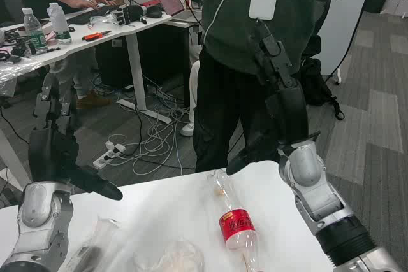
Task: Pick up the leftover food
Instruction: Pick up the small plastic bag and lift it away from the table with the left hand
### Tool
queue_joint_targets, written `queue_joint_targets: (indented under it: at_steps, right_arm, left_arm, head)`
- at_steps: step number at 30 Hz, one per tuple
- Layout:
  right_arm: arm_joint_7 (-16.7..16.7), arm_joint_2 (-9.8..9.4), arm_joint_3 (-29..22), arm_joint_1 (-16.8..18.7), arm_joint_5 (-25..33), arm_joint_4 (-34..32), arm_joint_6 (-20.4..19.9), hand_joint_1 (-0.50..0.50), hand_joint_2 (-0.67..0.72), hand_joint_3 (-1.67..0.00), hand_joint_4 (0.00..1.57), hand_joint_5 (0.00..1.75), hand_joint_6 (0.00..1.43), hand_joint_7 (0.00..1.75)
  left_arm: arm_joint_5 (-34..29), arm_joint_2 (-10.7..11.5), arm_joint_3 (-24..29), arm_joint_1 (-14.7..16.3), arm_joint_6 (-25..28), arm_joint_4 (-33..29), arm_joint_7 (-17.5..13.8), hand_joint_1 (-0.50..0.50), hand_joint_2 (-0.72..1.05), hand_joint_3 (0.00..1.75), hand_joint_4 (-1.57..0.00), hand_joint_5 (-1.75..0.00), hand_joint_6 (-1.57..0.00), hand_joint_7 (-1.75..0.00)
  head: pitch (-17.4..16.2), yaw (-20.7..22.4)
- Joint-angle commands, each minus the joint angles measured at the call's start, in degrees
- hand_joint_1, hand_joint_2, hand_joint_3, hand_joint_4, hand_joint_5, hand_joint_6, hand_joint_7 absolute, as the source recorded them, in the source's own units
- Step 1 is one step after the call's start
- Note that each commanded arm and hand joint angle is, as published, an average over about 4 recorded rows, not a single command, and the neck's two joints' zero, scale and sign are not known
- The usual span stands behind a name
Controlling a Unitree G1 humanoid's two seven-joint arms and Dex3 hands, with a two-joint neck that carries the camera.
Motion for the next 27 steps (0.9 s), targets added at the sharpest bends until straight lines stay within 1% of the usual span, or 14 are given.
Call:
queue_joint_targets:
  at_steps: [1,2,3,17,27]
  right_arm:
    - [-1.99,-1.34,6.06,-5.91,7.86,2.87,-4.03,-0.42,0.72,0.00,0.00,0.00,0.00,0.00]
    - [-1.99,-1.34,6.09,-5.88,7.87,2.87,-4.05,-0.42,0.72,0.00,0.00,0.00,0.00,0.00]
    - [-1.99,-1.32,6.13,-5.84,7.89,2.87,-4.08,-0.42,0.72,0.00,0.00,0.00,0.00,0.00]
    - [-1.95,-1.32,6.13,-5.49,7.98,2.66,-4.12,-0.42,0.72,0.00,0.00,0.00,0.00,0.00]
    - [-1.90,-1.71,6.09,-5.53,8.59,3.36,-4.12,-0.42,0.72,0.00,0.00,0.00,0.00,0.00]
  left_arm:
    - [-2.63,2.05,2.31,7.74,-2.91,-19.69,4.73,-0.50,-0.72,0.00,0.00,0.00,0.00,0.00]
    - [-2.63,2.05,2.34,7.77,-2.91,-19.73,4.73,-0.50,-0.72,0.00,0.00,0.00,0.00,0.00]
    - [-2.63,2.05,2.38,7.81,-2.91,-19.82,4.73,-0.50,-0.72,0.00,0.00,0.00,0.00,0.00]
    - [-2.59,2.09,2.34,7.81,-2.42,-19.73,4.73,-0.50,-0.72,0.00,0.00,0.00,0.00,0.00]
    - [-2.41,2.05,2.30,7.59,-0.67,-19.34,4.73,-0.50,-0.72,0.00,0.00,0.00,0.00,0.00]
  head:
    - [-11.19,3.98]
    - [-10.07,3.58]
    - [-6.70,2.33]
    - [-6.83,2.06]
    - [-7.30,2.67]
